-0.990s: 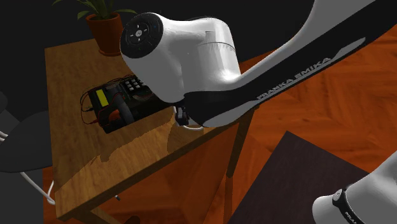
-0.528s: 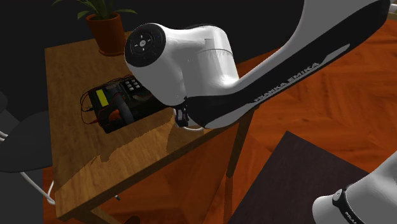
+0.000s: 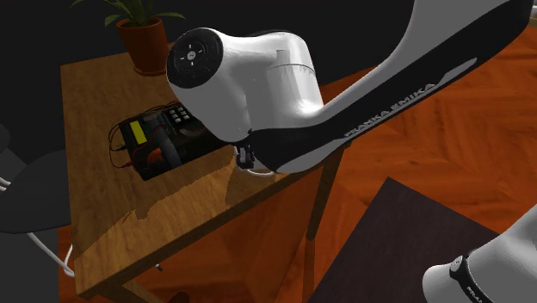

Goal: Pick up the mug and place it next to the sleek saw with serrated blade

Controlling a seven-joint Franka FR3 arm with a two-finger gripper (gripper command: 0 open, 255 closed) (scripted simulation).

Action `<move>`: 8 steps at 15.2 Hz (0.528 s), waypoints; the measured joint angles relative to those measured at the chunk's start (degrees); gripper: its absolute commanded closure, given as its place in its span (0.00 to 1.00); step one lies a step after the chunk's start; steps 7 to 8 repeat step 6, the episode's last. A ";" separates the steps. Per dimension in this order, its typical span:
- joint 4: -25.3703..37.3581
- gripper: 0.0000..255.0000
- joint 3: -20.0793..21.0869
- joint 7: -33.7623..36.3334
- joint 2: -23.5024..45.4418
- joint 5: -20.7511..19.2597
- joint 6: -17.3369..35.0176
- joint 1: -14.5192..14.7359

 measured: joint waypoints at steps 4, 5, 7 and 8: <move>0.70 1.00 0.05 0.10 -0.25 -0.16 -0.21 0.08; 0.49 1.00 -0.05 -0.12 -0.31 0.04 -0.19 -0.04; 0.47 1.00 -0.09 -0.06 -0.18 -0.15 0.06 -0.11; 0.47 1.00 -0.09 -0.06 -0.18 -0.15 0.06 -0.11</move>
